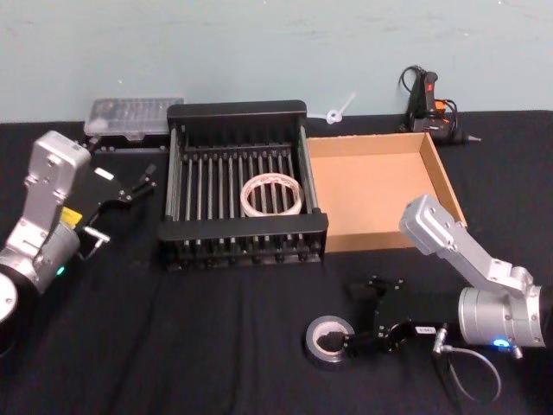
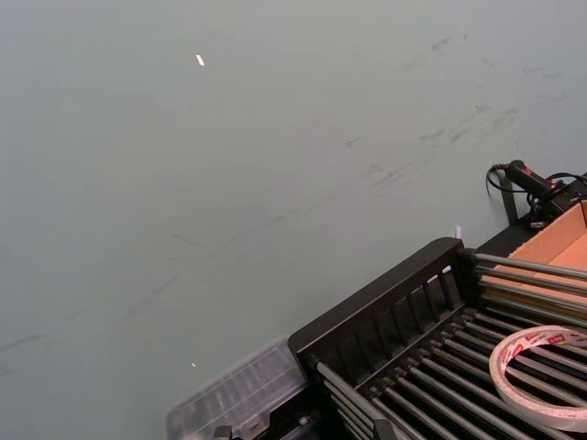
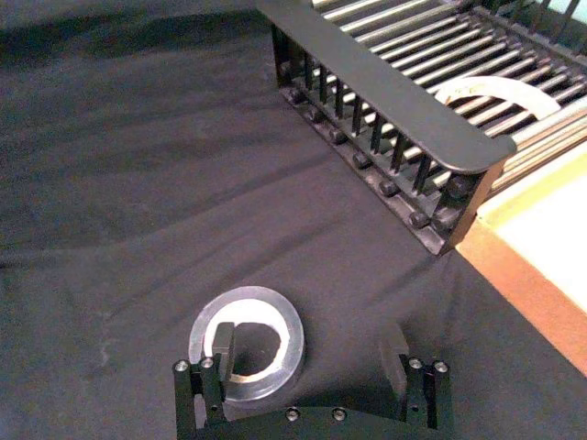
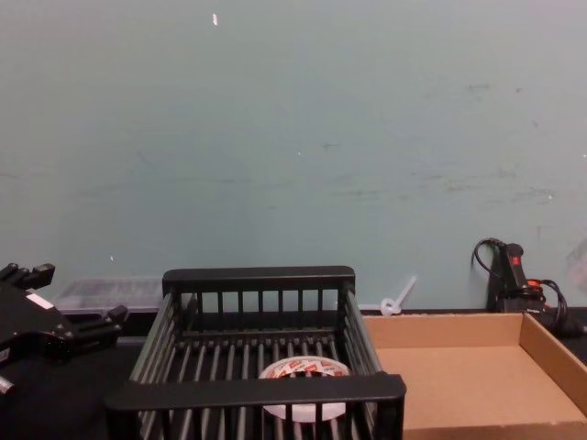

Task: Pick up the white tape and place it into the black box , Pick up the silver tape and place it into the brown box.

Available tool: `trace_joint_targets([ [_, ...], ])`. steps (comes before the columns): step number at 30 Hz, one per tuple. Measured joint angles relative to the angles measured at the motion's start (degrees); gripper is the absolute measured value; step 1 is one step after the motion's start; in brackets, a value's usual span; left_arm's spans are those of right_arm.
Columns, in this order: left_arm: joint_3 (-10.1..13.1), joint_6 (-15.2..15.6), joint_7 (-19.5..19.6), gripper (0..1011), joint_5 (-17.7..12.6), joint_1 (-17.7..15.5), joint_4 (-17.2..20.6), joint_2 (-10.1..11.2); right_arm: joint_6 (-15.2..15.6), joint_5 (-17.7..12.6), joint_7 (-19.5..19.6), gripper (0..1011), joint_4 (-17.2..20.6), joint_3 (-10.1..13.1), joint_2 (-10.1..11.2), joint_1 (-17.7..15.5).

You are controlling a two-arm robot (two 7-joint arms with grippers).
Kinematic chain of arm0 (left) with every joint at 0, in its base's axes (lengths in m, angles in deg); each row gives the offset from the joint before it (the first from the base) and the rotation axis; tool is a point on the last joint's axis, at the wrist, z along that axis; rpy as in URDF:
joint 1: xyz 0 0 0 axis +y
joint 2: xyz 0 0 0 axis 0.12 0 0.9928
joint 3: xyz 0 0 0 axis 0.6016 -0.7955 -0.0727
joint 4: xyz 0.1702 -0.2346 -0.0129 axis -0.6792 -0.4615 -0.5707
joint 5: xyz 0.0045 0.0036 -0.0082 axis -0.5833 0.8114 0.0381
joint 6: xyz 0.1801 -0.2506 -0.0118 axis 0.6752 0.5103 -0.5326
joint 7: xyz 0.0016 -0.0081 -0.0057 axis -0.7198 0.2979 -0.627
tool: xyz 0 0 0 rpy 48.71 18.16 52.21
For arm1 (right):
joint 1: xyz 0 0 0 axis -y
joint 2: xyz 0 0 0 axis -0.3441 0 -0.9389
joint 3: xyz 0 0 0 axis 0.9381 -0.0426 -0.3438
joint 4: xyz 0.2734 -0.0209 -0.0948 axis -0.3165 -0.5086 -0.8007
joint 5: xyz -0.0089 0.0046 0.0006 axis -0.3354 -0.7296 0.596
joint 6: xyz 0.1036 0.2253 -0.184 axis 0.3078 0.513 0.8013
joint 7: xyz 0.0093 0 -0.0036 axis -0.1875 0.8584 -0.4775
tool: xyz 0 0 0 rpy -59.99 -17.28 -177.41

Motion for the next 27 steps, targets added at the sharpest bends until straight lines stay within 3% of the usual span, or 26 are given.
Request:
trace_joint_targets([
  [27, 0.0, 0.0, 0.0, 1001, 0.0, 0.0, 0.0, 0.0, -0.2, 0.8, 0.3, 1002, -2.8, -2.6, -1.4, 2.0],
])
